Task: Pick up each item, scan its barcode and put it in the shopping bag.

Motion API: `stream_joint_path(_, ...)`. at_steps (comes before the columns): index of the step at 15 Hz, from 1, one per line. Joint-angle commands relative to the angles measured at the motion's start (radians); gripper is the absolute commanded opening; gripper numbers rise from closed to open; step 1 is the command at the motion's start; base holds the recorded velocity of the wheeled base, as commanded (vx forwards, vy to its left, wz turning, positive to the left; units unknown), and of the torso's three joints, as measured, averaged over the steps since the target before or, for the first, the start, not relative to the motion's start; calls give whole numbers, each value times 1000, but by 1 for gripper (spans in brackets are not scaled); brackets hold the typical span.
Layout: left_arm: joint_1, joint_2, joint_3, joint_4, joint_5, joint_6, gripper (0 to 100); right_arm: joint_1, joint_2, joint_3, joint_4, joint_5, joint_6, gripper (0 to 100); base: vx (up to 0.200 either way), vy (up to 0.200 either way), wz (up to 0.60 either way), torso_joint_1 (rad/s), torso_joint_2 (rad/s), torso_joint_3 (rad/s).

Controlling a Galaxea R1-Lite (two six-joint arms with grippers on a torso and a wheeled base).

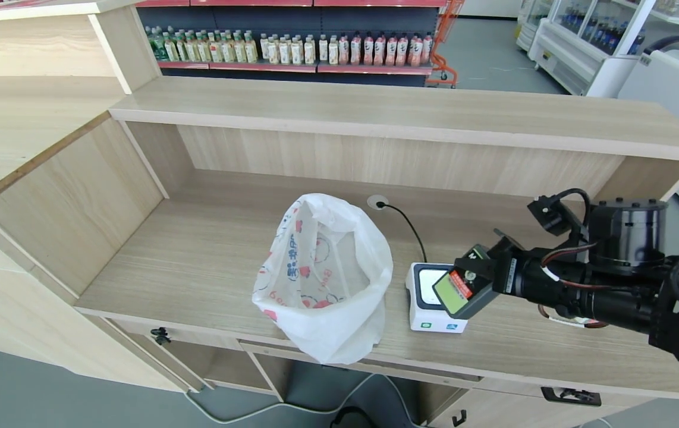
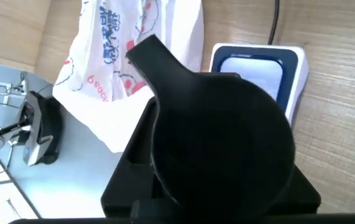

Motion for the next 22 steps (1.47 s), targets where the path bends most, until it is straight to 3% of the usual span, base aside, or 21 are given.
stream_joint_path(1, 1, 0, 0, 0, 0, 0, 100, 16, 66, -5, -65, -1, -2, 0, 0, 0, 0, 0, 0, 0)
stream_joint_path(5, 1, 0, 0, 0, 0, 0, 100, 31, 152, -3, -198, 0, -51, 0, 0, 0, 0, 0, 0, 0)
stream_joint_path(14, 1, 0, 0, 0, 0, -2, 100, 33, 259, -106, -204, 16, -92, 0, 0, 0, 0, 0, 0, 0)
stream_joint_path(22, 1, 0, 0, 0, -1, -2, 100, 33, 290, -108, -204, 17, -114, 0, 0, 0, 0, 0, 0, 0)
